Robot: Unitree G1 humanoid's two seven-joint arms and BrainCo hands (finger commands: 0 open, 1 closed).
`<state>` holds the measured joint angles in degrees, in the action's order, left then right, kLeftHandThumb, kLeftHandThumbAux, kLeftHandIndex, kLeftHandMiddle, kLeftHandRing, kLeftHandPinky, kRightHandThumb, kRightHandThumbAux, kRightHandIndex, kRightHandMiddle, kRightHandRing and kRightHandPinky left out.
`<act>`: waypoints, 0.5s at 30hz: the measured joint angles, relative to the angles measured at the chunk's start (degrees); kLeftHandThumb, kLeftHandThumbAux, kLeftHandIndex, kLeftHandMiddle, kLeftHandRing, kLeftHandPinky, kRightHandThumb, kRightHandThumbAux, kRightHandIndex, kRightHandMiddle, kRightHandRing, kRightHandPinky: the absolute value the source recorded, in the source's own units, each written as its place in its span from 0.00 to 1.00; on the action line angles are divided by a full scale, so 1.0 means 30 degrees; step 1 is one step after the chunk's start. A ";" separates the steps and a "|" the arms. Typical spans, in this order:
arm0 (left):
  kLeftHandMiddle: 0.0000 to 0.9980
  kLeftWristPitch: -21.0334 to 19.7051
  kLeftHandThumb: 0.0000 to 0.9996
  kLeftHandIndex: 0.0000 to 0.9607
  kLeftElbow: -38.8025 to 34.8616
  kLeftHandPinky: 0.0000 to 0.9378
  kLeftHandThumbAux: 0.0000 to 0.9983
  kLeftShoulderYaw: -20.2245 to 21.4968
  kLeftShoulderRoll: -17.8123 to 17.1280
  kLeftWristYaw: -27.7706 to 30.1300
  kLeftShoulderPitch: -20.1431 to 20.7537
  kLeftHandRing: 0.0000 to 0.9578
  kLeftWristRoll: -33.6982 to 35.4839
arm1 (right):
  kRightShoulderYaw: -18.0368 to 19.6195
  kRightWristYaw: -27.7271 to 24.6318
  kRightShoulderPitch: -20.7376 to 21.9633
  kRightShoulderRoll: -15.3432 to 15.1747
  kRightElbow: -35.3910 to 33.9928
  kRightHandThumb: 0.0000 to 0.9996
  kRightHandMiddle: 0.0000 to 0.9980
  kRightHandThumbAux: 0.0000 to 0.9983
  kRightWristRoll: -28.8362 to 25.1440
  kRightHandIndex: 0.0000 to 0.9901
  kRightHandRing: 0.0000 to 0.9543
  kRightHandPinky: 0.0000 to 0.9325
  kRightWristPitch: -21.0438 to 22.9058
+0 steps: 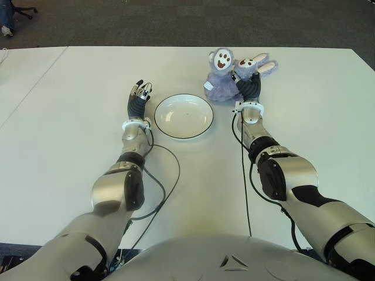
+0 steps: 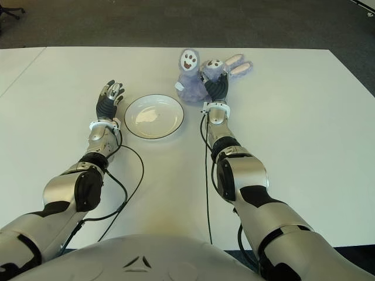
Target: Put the doll into the plate.
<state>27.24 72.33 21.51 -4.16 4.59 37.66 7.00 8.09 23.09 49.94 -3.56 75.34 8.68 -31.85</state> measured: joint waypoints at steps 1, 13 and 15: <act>0.22 0.0000 0.00 0.15 0.0000 0.11 0.50 0.0000 0.0000 0.0000 0.0001 0.18 0.0000 | 0.0012 -0.0004 0.0000 -0.0003 0.0000 0.70 0.81 0.72 -0.0002 0.44 0.87 0.86 -0.0004; 0.23 0.0000 0.00 0.16 0.0000 0.10 0.51 0.0068 0.0000 0.0000 0.0010 0.20 0.0008 | 0.0225 0.0169 0.0001 -0.0131 0.0000 0.70 0.82 0.72 0.0016 0.44 0.87 0.86 -0.0060; 0.24 0.0000 0.00 0.16 0.0000 0.10 0.52 0.0075 0.0000 0.0000 0.0011 0.20 0.0011 | 0.0215 0.0270 0.0002 -0.0174 -0.0001 0.70 0.82 0.72 0.0037 0.44 0.87 0.86 -0.0114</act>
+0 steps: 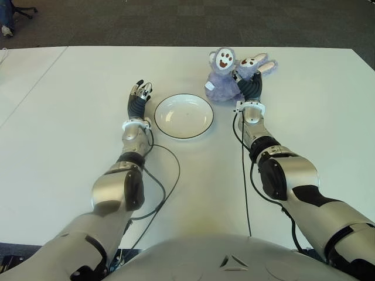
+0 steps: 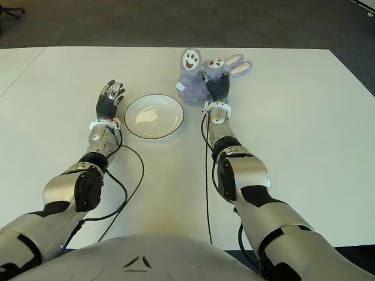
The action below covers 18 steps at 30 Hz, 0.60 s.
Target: Put the doll into the plate.
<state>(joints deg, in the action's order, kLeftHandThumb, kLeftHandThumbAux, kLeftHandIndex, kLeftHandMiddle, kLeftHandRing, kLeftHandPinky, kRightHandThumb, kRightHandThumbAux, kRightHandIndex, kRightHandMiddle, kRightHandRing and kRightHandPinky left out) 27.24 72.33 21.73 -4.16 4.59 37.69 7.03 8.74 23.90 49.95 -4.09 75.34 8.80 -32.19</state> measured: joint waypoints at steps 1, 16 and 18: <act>0.23 0.0000 0.00 0.16 0.0000 0.10 0.51 0.0002 -0.0001 0.0000 0.0001 0.20 0.0004 | -0.0013 0.0046 0.0001 -0.0026 0.0000 0.70 0.82 0.72 0.0017 0.44 0.87 0.86 -0.0040; 0.20 0.0000 0.00 0.14 0.0000 0.12 0.51 -0.0098 -0.0017 0.0000 0.0007 0.17 -0.0102 | -0.0302 0.0941 0.0937 -0.0630 -0.0130 0.69 0.85 0.72 0.0129 0.44 0.89 0.90 -0.0556; 0.20 0.0000 0.00 0.14 0.0000 0.10 0.52 -0.0101 -0.0018 0.0000 0.0010 0.17 -0.0108 | -0.0330 0.1115 0.1275 -0.0744 -0.0203 0.69 0.85 0.72 0.0169 0.44 0.90 0.91 -0.0746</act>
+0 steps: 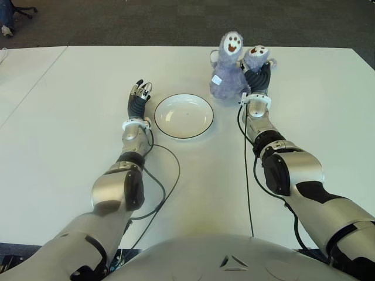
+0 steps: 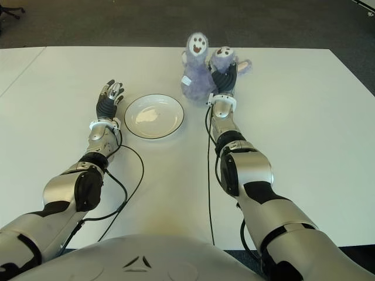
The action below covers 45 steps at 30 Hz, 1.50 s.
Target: Put the doll into the plate.
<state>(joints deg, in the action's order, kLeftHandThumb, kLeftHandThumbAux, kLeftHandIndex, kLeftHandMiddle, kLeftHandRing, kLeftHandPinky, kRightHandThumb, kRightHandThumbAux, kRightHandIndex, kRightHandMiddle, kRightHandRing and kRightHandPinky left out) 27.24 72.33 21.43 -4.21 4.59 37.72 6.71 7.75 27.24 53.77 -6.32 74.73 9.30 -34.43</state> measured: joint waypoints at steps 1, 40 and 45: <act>0.20 0.0000 0.00 0.14 0.0000 0.10 0.52 0.0000 0.0000 0.0000 0.0002 0.17 0.0000 | -0.0013 0.0074 0.0185 -0.0053 -0.0031 0.69 0.85 0.72 0.0014 0.44 0.90 0.91 -0.0109; 0.18 0.0000 0.00 0.14 0.0000 0.09 0.54 -0.0022 -0.0001 -0.0002 0.0040 0.15 -0.0035 | -0.2571 0.2254 0.1831 -0.1429 -0.0464 0.68 0.86 0.73 0.2635 0.44 0.91 0.88 -0.1574; 0.18 -0.0001 0.00 0.15 0.0000 0.07 0.54 -0.0047 -0.0004 -0.0012 0.0050 0.14 -0.0040 | -0.3083 0.2318 0.1856 -0.1431 -0.0686 0.68 0.86 0.73 0.3105 0.44 0.90 0.88 -0.1970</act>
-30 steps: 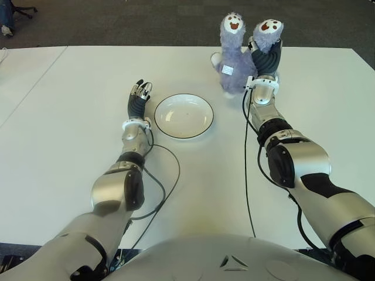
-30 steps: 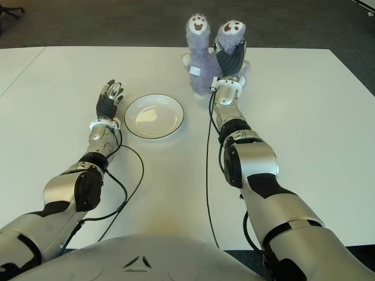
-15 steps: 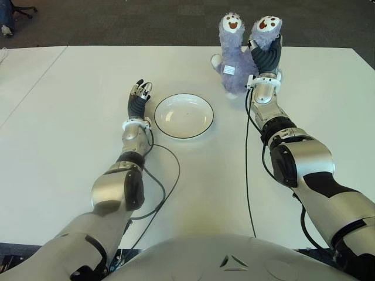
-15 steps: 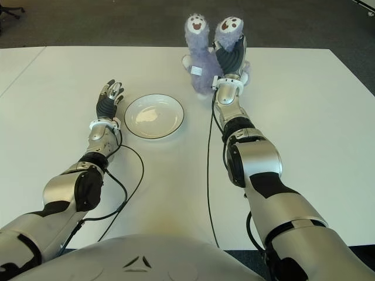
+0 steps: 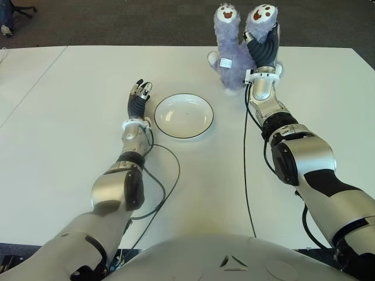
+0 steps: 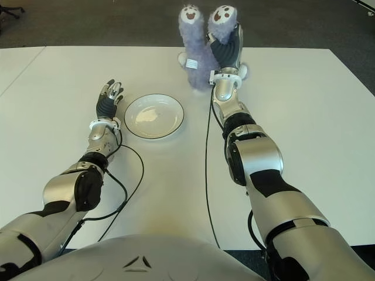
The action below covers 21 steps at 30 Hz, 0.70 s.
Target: Put the doll into the plate.
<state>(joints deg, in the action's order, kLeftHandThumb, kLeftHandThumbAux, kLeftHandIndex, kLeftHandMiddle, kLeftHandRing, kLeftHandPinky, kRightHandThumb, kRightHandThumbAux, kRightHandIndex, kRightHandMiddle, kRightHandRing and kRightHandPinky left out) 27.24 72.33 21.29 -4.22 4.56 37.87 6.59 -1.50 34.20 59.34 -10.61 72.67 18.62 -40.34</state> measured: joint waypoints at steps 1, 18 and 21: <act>0.18 0.0000 0.00 0.15 0.0000 0.08 0.54 -0.0002 0.0000 0.0000 0.0001 0.14 -0.0001 | -0.0079 0.0037 0.0008 0.0003 -0.0053 0.68 0.86 0.73 0.0099 0.44 0.90 0.88 -0.0094; 0.18 0.0000 0.00 0.14 0.0000 0.11 0.53 0.0030 0.0001 -0.0007 0.0007 0.15 0.0008 | -0.3035 0.3529 0.0073 0.0161 -0.1811 0.68 0.86 0.73 0.3568 0.44 0.91 0.90 -0.2366; 0.18 -0.0001 0.00 0.14 0.0000 0.09 0.54 0.0028 0.0001 -0.0007 0.0014 0.15 0.0005 | -0.3615 0.4492 0.0078 0.0166 -0.2084 0.68 0.86 0.73 0.4361 0.44 0.91 0.91 -0.2712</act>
<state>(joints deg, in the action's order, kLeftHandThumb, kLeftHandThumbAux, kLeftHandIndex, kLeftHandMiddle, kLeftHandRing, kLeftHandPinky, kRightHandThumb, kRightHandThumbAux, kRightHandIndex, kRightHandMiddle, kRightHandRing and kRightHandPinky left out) 27.23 72.33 21.37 -4.22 4.54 37.91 6.60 -12.35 47.68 59.57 -10.11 66.42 31.70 -48.47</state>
